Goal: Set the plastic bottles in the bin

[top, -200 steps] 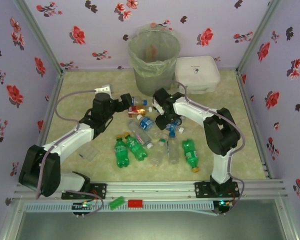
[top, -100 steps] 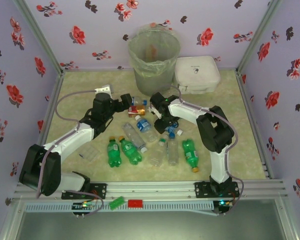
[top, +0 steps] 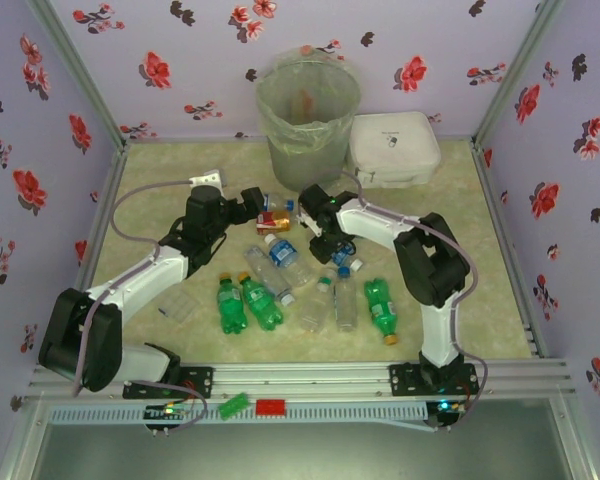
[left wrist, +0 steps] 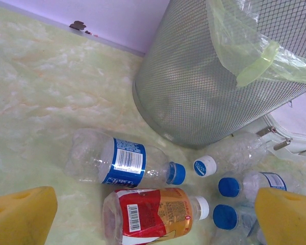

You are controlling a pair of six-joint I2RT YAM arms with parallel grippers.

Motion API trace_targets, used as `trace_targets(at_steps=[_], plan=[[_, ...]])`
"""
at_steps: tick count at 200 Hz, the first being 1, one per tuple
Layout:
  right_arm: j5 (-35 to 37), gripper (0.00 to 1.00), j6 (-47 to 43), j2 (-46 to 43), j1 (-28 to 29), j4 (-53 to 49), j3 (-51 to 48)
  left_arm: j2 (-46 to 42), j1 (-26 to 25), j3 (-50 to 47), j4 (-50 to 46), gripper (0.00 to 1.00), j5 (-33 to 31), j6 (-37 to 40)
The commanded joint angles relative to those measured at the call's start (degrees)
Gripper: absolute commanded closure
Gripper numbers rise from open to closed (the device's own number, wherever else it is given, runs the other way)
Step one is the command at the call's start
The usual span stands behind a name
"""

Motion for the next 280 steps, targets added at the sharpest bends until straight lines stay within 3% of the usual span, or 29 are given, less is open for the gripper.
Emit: trace_targets(at_steps=[1,78,137,165,201,280], plan=[[-0.4,0.47,-0.7,-5.5,0.3,3.4,-1.0,0.5,0.4,-0.8,1.4,0.0,-0.7,-1.0],[-6.7,0.51,1.7,-21.6,0.1,16.9,-5.4,0.5,0.7,-2.1,2.2,0.0,-0.7,-0.9],[-14.1,0.55,10.3,-28.9,-2.5,39.5,-6.1,0.2,1.2,-2.7,2.5,0.0,-0.6,-0.2],[-16.9,0.55,14.8,-26.7,-4.9,51.4,-3.4,-0.4,1.1,-2.9,2.0,0.0,-0.5,0.2],[-13.8,0.56,17.7,-18.8,-7.9,62.7,4.4,-3.0,1.3,-5.0,1.4,0.0,-0.6,0.7],[-10.3,0.57,21.7,0.5,-12.5,62.3,28.2,-10.1,1.9,-10.6,-2.9,0.0,-1.8,1.4]])
